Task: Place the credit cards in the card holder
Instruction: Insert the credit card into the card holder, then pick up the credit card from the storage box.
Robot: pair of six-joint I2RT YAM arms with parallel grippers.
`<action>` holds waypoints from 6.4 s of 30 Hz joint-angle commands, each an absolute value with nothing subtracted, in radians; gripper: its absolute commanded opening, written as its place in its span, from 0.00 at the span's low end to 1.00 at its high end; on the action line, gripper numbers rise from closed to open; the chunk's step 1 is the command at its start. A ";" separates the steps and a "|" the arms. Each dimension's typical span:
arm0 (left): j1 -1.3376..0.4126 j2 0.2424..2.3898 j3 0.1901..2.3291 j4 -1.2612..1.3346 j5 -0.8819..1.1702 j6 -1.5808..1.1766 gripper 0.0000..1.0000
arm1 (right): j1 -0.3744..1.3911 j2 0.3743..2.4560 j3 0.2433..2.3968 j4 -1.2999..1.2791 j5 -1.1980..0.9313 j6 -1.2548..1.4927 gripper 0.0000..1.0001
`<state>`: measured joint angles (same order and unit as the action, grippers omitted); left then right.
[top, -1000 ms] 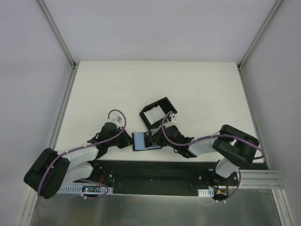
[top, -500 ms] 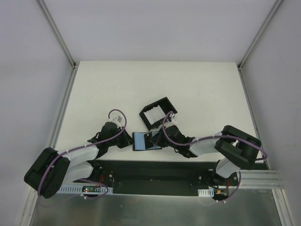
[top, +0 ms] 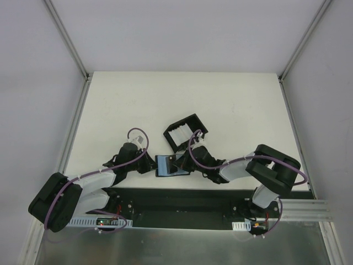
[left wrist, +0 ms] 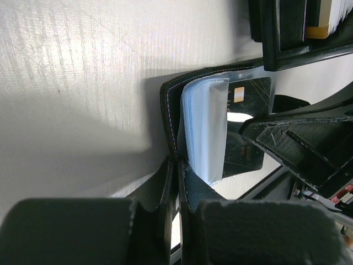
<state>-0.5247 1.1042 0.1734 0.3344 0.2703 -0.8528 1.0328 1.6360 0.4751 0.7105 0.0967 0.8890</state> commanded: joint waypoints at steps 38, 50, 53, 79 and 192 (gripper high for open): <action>-0.537 1.137 0.178 0.219 0.225 -0.788 0.00 | 1.086 1.621 0.756 0.189 0.112 0.623 0.50; -0.537 1.135 0.179 0.224 0.229 -0.788 0.00 | 1.100 1.658 0.839 0.232 0.031 0.578 0.49; -0.537 1.135 0.179 0.224 0.227 -0.788 0.00 | 1.100 1.672 0.851 0.233 0.011 0.584 0.49; -0.537 1.166 0.255 0.210 0.233 -0.765 0.00 | 0.678 1.508 1.156 -0.285 -0.204 0.026 0.78; -0.541 1.056 0.183 0.215 0.344 -0.808 0.00 | 1.167 1.397 0.802 0.110 0.319 0.528 0.00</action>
<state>-0.5308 1.1019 0.2173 0.2668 0.3218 -0.7841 1.1252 1.3598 0.7708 -0.0269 0.2592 0.4202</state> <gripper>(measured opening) 0.009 0.009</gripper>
